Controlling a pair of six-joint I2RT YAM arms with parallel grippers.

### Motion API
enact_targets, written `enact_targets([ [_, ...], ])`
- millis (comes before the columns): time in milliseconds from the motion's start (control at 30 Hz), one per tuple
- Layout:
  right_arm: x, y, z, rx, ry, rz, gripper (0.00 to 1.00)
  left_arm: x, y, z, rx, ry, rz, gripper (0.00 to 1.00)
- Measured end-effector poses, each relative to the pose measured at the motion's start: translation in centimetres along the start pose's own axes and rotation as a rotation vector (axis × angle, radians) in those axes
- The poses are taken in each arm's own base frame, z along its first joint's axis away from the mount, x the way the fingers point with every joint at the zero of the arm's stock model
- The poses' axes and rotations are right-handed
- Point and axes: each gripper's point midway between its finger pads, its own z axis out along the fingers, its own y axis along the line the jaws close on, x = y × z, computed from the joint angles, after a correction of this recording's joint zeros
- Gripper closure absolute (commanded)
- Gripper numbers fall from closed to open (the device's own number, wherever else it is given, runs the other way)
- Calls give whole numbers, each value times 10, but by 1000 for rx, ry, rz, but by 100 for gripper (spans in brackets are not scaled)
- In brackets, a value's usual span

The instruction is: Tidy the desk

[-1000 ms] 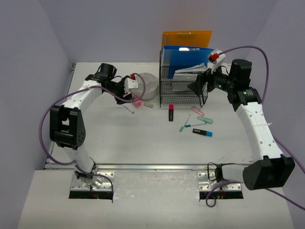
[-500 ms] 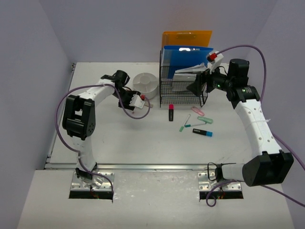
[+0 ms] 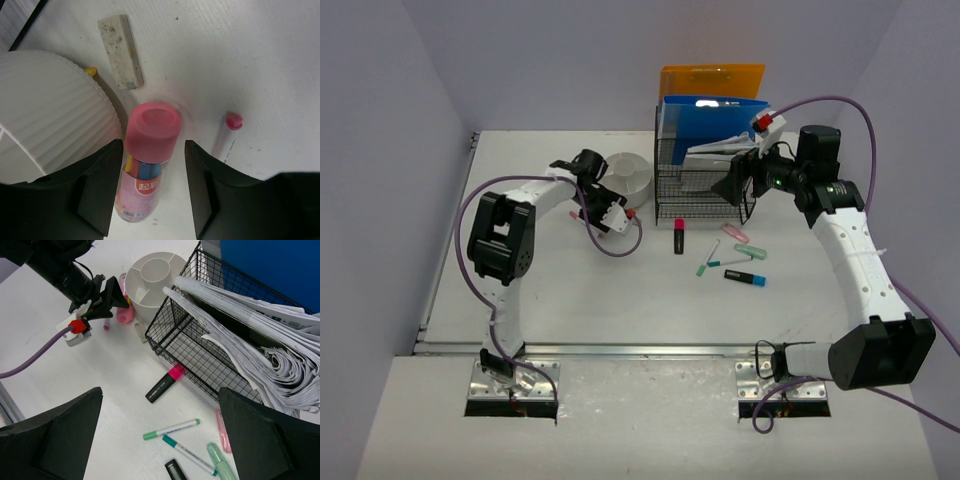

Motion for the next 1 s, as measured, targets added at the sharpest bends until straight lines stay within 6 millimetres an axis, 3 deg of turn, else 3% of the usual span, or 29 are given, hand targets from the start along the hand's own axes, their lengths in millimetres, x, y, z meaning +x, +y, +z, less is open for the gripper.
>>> enact_targets([
  [333, 5, -2, 3, -5, 13, 5, 1, 13, -1, 14, 22, 51, 62, 51],
  [600, 7, -3, 4, -8, 18, 11, 1, 17, -2, 19, 36, 93, 101, 59],
  [833, 7, -2, 4, -15, 17, 11, 1, 17, -3, 19, 17, 143, 142, 91],
  [1000, 6, -1, 4, -21, 16, 11, 1, 11, -8, 17, 25, 137, 147, 100],
])
